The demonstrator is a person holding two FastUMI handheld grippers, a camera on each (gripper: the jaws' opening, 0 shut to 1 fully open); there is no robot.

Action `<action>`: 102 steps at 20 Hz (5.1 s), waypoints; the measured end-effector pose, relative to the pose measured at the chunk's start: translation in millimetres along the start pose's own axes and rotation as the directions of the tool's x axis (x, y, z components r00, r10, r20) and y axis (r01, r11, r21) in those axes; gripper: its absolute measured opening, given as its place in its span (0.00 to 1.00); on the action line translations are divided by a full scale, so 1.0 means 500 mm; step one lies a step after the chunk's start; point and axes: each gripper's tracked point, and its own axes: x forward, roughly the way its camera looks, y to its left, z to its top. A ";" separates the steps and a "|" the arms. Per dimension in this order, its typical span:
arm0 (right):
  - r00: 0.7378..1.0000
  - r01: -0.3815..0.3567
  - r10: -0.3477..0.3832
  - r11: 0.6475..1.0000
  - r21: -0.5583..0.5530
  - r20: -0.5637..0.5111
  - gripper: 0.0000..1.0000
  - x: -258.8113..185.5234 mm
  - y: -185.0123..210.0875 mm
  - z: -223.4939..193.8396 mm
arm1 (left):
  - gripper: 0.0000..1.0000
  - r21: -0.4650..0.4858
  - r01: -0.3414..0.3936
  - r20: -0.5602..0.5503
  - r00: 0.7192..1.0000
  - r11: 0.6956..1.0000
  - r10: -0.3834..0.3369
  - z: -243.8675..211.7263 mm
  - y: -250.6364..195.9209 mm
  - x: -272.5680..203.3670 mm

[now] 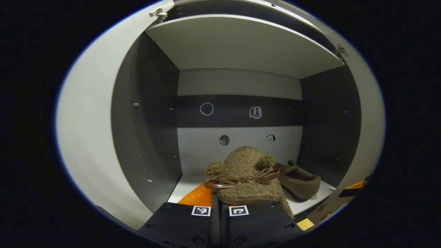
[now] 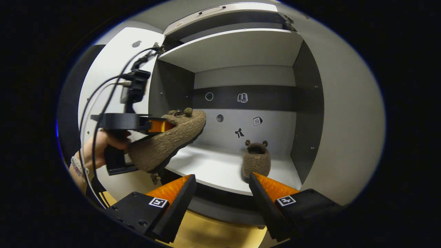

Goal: Grab one shoe with the right hand and put it into the shoe cabinet, grab the other shoe with the left hand and put it into the shoe cabinet; then close the right door with the right hand and the left door with the left hand.

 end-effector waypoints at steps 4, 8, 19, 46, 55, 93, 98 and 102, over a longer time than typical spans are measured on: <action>0.999 -0.045 0.045 0.999 0.025 -0.028 0.99 0.027 0.008 -0.009 | 0.05 -0.028 -0.018 -0.087 0.996 0.999 0.015 -0.037 0.009 0.121; 0.994 -0.099 0.102 0.993 0.068 -0.043 0.99 0.045 0.040 -0.009 | 0.07 0.030 -0.044 -0.162 0.986 0.999 0.048 -0.074 0.012 0.215; 0.992 -0.092 0.099 0.991 0.094 -0.071 0.98 0.047 0.023 -0.023 | 0.49 0.058 0.030 -0.270 0.963 0.998 -0.013 -0.138 -0.029 0.235; 0.922 0.349 -0.355 0.935 0.065 0.156 0.98 -0.493 0.002 0.140 | 0.96 0.022 0.330 0.033 0.943 0.944 -0.331 0.017 0.028 -0.666; 0.787 0.590 -0.595 0.803 0.083 0.164 0.98 -0.577 -0.274 0.150 | 0.96 -0.024 0.227 0.078 0.971 0.974 -0.224 0.030 0.197 -0.782; 0.950 0.237 -0.227 0.971 -0.019 0.213 0.98 -0.199 0.012 0.199 | 0.95 -0.077 0.077 0.057 0.996 0.994 -0.072 -0.012 0.332 -0.642; 0.944 0.261 -0.254 0.965 -0.004 0.212 0.98 -0.240 -0.010 0.195 | 0.93 -0.133 0.131 0.074 0.990 0.982 -0.122 -0.016 0.313 -0.640; 0.943 0.268 -0.263 0.963 0.003 0.205 0.98 -0.253 -0.030 0.187 | 0.93 -0.153 0.186 0.082 0.981 0.971 -0.175 -0.016 0.261 -0.636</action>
